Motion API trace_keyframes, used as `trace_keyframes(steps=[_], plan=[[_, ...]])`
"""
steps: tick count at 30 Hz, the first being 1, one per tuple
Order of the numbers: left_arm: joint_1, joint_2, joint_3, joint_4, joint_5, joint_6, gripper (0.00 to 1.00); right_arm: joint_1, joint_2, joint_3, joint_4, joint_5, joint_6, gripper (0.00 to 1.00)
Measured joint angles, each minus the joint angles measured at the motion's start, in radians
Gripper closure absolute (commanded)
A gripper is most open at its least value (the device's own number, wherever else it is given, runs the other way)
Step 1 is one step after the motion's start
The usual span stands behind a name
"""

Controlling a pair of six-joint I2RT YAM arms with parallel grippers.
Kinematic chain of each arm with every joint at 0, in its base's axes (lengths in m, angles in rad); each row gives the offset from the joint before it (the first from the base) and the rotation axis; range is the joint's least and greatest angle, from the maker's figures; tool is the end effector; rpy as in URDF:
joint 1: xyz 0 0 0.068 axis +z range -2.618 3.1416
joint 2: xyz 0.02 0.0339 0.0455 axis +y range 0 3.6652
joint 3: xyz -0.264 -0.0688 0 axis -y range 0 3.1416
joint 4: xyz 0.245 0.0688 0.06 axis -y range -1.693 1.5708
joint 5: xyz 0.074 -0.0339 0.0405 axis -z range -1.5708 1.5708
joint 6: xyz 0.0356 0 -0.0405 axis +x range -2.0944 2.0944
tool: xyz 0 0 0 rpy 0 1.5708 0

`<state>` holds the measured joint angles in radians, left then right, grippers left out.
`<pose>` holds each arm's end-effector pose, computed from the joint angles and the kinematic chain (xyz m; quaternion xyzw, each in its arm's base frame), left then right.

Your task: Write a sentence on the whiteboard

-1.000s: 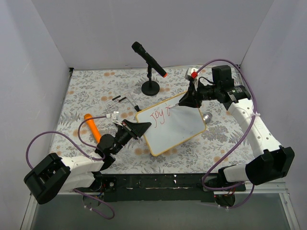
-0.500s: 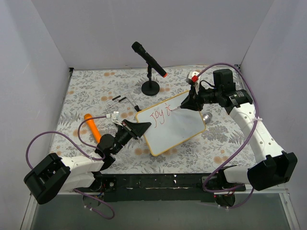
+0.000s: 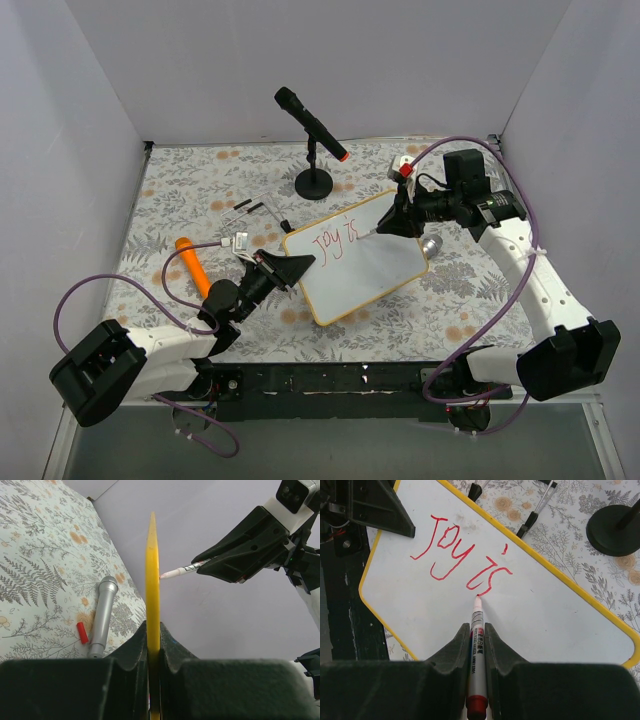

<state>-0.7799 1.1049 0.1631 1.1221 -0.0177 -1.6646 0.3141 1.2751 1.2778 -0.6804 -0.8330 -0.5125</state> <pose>0.1440 -0.1415 0.2062 -0.2803 0.5760 -0.7198 0.2676 0.2431 0.1067 0.3653 -0.4913 0.6852 0.3240 0.4291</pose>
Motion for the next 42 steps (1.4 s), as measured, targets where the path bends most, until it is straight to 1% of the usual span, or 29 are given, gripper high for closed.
trace_keyframes(steps=[7, 13, 17, 22, 31, 36, 42], plan=[[0.0, 0.001, 0.0, 0.015, 0.002, -0.001, 1.0, 0.0, 0.01, 0.02, -0.027, -0.046, -0.006, 0.99], [0.0, 0.0, -0.005, 0.03, 0.003, -0.003, 1.0, -0.007, 0.031, 0.177, -0.085, -0.098, -0.015, 0.99], [0.0, -0.004, -0.018, 0.028, 0.003, 0.002, 1.0, -0.037, 0.002, 0.229, -0.085, -0.143, -0.023, 0.99], [0.0, -0.053, -0.035, 0.004, 0.005, 0.016, 1.0, -0.091, -0.044, 0.216, -0.1, -0.175, -0.038, 0.99], [0.0, -0.121, -0.048, 0.002, 0.015, 0.022, 1.0, -0.174, -0.14, 0.07, -0.074, -0.203, -0.032, 0.99], [0.0, -0.121, -0.053, 0.001, 0.045, 0.022, 1.0, -0.212, -0.152, 0.049, -0.072, -0.296, -0.037, 0.99], [0.006, -0.11, -0.066, 0.042, 0.083, -0.002, 1.0, -0.221, -0.153, 0.047, -0.072, -0.385, -0.05, 0.99]])
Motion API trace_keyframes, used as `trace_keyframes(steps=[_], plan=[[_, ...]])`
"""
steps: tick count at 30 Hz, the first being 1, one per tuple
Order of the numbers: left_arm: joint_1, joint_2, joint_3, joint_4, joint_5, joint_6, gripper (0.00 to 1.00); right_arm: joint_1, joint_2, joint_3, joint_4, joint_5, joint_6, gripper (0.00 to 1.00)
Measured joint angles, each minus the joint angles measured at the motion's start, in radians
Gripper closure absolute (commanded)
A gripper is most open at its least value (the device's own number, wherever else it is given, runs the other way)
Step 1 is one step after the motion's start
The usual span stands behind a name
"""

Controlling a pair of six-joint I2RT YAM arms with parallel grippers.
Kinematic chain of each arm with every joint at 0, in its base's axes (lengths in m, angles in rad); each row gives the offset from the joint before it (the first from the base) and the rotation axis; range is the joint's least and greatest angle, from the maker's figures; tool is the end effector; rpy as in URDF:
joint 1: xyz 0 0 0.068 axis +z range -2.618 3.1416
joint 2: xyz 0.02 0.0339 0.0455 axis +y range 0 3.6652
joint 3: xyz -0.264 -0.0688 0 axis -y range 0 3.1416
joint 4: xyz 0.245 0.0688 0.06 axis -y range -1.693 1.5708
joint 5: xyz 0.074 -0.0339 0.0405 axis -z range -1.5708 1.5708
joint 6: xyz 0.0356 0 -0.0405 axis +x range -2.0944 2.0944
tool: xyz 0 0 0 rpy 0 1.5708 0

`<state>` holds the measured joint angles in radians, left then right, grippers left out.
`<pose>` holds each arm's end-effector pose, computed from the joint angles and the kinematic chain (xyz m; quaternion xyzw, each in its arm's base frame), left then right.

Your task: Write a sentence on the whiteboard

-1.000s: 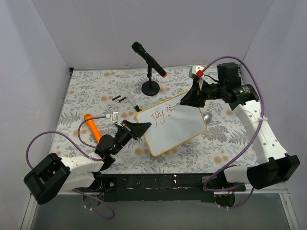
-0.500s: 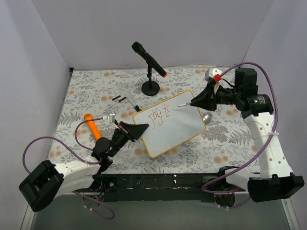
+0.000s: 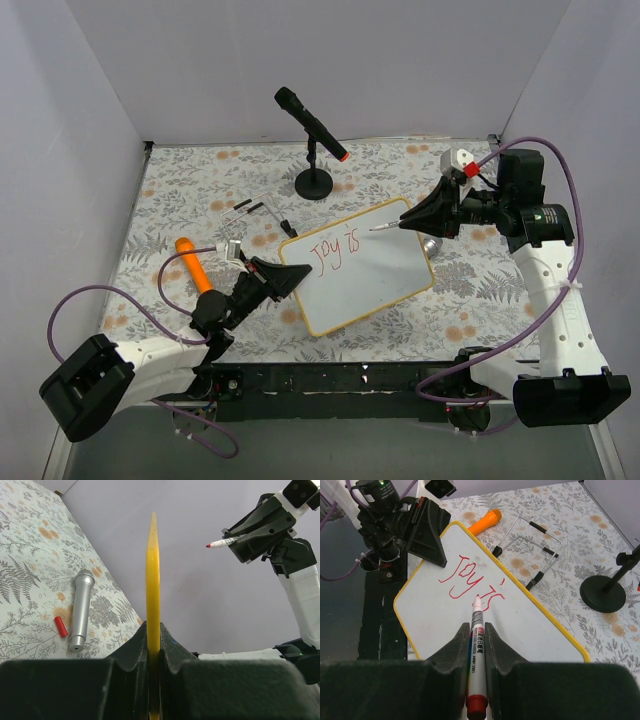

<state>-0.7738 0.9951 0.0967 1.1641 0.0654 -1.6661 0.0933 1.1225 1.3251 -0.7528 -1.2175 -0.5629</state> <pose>0.1282 -0.1285 0.2094 -0.2384 0.5587 -0.7526 0.2543 0.2031 0.0525 0.4144 -0.4951 0.5877 0.3921 0.5058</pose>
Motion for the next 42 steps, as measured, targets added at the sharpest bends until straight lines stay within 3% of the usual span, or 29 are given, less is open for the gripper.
trace_keyframes(steps=[18, 42], plan=[[0.011, 0.003, 0.005, -0.028, 0.056, 0.008, 1.0, -0.002, 0.001, -0.014, -0.01, -0.04, -0.071, 0.99], [0.013, 0.003, 0.121, -0.224, 0.02, 0.028, 1.0, 0.055, 0.048, 0.017, -0.002, 0.249, -0.037, 0.99]])
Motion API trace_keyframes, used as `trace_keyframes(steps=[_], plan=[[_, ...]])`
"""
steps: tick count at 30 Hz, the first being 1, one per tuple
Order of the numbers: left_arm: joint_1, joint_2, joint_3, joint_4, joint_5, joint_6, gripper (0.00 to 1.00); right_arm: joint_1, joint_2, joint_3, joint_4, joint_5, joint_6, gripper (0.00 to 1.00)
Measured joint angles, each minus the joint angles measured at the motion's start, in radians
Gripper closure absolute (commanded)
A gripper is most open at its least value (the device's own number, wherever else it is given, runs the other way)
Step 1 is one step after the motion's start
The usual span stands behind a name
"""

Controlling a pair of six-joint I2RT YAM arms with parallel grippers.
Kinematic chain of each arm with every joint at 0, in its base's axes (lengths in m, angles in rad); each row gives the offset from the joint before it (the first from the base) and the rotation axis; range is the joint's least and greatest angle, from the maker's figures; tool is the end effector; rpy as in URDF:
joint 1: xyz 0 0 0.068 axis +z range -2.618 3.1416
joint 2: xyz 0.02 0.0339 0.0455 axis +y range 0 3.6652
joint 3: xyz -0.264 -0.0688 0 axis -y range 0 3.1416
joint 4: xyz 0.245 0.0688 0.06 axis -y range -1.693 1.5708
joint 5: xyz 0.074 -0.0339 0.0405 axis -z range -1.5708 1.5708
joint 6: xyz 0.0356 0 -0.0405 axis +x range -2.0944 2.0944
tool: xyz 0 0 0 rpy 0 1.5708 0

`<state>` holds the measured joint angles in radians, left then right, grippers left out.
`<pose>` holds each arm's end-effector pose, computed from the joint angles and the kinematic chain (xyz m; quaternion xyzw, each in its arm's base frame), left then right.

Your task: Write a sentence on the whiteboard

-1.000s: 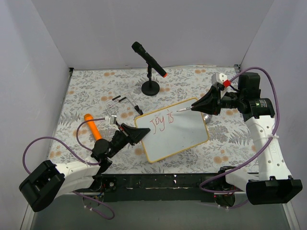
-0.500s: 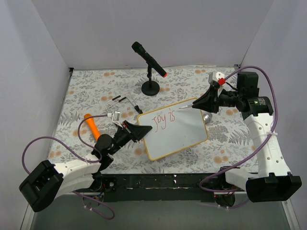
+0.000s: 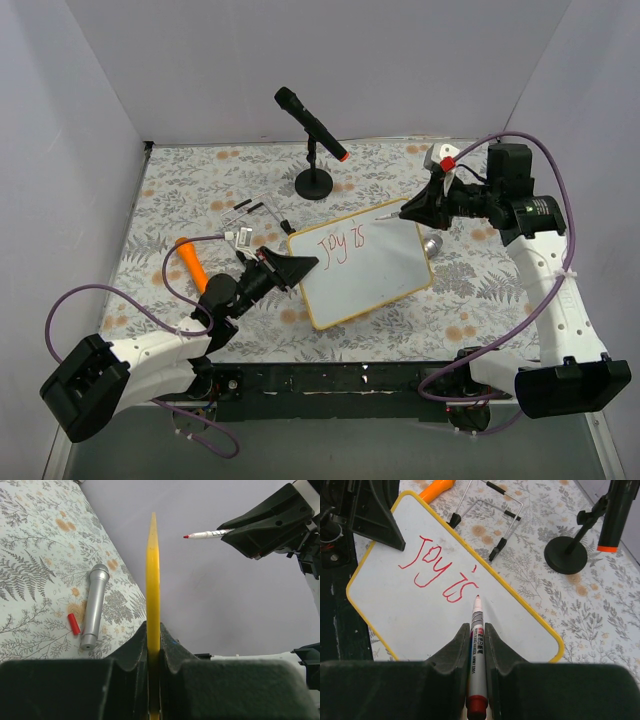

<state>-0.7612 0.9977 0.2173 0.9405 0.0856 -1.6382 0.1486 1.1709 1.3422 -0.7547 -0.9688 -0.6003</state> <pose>0.1436 -0.1410 0.2230 -0.2455 0.6003 -0.7190 0.2500 0.2201 0.0626 0.4057 -0.4904 0.6446 0.3057 0.5005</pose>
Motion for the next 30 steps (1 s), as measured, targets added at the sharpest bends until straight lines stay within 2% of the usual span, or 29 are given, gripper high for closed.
trace_keyframes(steps=[7, 30], plan=[[0.0, 0.035, 0.035, 0.008, -0.004, -0.001, 1.0, -0.003, 0.0, 0.028, 0.028, 0.025, 0.04, 0.99], [0.0, 0.066, 0.042, 0.035, -0.026, -0.024, 1.0, -0.003, 0.003, -0.064, 0.106, 0.13, 0.116, 0.99]])
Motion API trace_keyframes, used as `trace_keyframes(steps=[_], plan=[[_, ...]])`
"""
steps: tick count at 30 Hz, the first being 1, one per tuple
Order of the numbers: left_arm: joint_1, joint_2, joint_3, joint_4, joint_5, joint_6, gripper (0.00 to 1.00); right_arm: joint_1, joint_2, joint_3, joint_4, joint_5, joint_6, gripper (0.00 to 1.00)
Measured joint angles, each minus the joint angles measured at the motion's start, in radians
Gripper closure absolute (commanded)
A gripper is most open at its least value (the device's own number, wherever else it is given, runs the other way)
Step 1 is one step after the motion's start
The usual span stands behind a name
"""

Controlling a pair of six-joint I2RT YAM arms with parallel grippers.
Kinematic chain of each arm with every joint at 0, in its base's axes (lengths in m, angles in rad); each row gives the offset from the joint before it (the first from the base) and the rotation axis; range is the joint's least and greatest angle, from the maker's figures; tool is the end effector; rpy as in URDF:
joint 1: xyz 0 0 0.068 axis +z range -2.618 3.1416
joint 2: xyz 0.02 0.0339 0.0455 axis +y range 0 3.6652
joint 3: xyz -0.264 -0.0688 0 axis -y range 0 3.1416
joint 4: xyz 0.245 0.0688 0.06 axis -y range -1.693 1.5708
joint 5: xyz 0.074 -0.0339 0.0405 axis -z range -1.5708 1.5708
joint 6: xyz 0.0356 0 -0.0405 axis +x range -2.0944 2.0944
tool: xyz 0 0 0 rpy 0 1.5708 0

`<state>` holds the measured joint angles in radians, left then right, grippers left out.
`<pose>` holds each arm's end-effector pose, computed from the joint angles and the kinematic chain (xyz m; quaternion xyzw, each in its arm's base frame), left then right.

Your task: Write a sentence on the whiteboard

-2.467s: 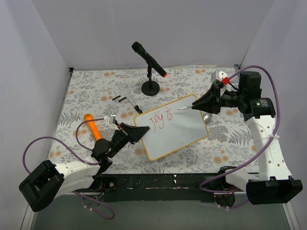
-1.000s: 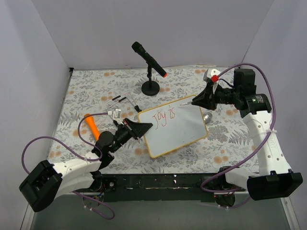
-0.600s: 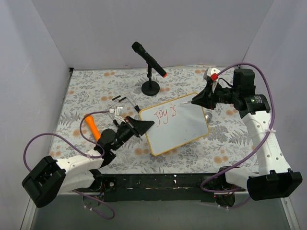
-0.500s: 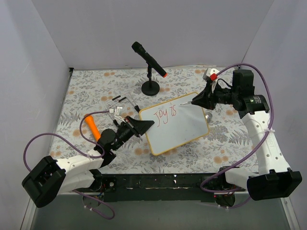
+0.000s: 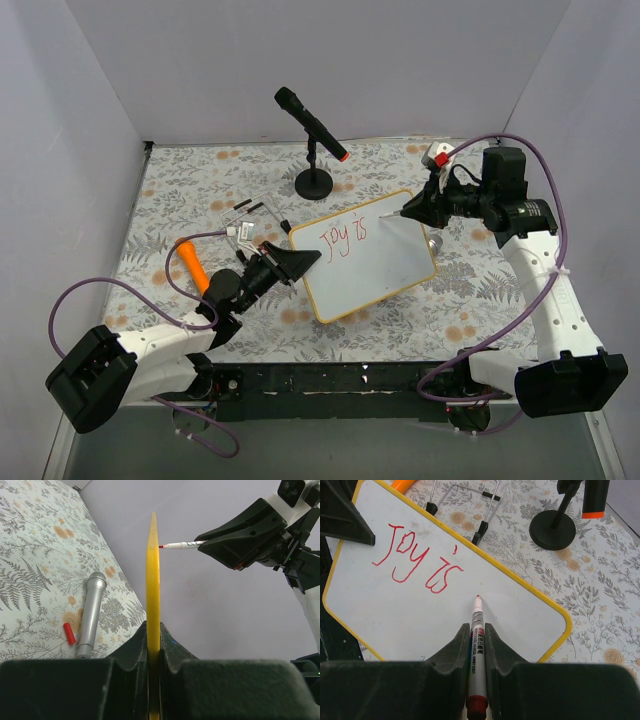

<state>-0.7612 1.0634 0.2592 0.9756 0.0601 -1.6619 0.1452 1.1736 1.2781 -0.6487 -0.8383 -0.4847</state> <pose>0.1526 -0.1484 0.2281 -0.2595 0.5895 -0.7227 0.2507 0.2326 0.0608 0.3915 -0.4365 0.6947 0.2737 0.5020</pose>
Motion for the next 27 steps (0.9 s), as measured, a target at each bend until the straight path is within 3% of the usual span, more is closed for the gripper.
trace_keyframes(steps=[27], plan=[[0.0, 0.003, 0.0, 0.004, 0.0, -0.003, 1.0, 0.001, 0.059, 0.0, 0.003, -0.087, 0.006, 0.99]])
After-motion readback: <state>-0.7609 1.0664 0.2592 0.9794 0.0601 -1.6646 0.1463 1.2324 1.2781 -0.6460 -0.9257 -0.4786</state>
